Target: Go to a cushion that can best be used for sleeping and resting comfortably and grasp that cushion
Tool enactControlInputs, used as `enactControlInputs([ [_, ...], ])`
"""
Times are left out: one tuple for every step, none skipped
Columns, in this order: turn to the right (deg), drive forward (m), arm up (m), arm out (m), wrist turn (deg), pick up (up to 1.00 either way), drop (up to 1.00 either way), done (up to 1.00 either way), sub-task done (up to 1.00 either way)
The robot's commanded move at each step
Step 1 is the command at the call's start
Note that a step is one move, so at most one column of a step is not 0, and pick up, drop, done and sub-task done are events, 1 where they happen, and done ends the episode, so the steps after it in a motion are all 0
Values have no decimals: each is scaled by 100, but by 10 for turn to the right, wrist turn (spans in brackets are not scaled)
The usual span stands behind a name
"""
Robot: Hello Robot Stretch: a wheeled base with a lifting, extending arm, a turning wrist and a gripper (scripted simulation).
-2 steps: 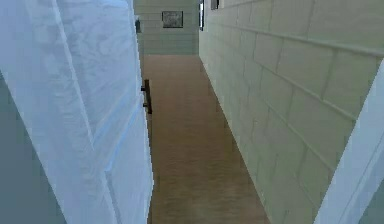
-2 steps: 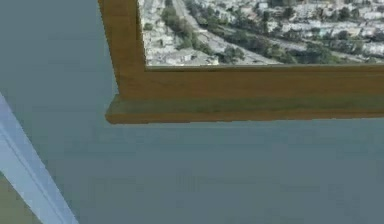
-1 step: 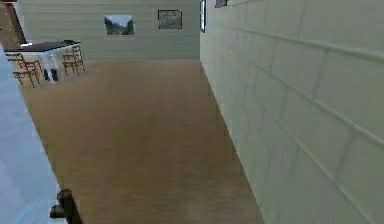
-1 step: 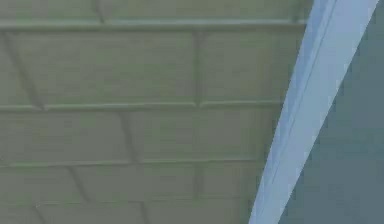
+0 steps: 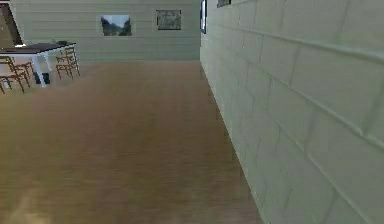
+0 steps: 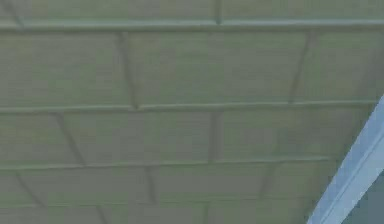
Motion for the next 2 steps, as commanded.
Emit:
enactControlInputs([
  [-180, 0, 0, 0, 0, 0, 0, 0, 0],
  [-30, 0, 0, 0, 0, 0, 0, 0, 0],
])
